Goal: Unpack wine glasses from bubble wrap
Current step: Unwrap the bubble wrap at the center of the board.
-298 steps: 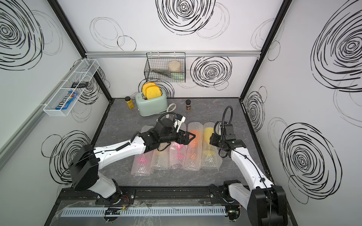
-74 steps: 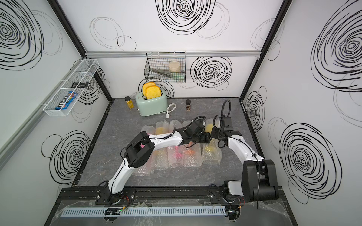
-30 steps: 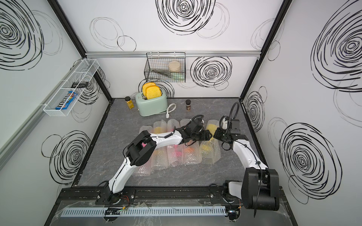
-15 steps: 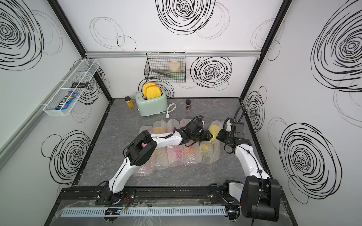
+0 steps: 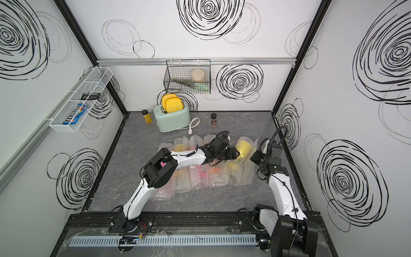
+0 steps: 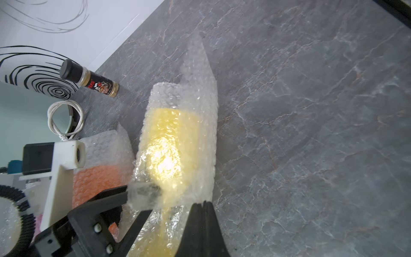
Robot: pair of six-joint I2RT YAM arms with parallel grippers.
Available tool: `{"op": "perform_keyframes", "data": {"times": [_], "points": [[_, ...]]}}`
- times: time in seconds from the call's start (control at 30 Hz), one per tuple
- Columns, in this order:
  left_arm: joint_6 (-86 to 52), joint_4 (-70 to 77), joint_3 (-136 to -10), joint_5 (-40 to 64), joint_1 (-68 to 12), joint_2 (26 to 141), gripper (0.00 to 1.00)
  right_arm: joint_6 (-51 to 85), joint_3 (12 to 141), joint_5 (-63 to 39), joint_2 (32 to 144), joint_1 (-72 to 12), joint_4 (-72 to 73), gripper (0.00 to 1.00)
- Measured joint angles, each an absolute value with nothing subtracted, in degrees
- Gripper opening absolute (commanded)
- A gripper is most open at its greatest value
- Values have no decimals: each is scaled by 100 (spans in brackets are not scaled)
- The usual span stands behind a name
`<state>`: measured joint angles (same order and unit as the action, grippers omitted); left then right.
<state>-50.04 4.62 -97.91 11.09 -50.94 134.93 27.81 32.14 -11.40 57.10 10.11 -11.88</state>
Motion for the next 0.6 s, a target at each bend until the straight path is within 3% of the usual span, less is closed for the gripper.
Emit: {"op": "perform_keyframes", "data": {"times": [0.43,0.5,0.6], "points": [[-5151,336,-9581,1267,-4943,13270,78,2978,2880,-1503,6080,1975,-760,3],[-5151,272,-9555,1326,-4910,13174,78,2971,2919,-1393,6224,2045,-751,8],[-5144,174,-9533,1389,-4877,13017,78,2917,3041,-1278,6445,2169,-749,26]]}}
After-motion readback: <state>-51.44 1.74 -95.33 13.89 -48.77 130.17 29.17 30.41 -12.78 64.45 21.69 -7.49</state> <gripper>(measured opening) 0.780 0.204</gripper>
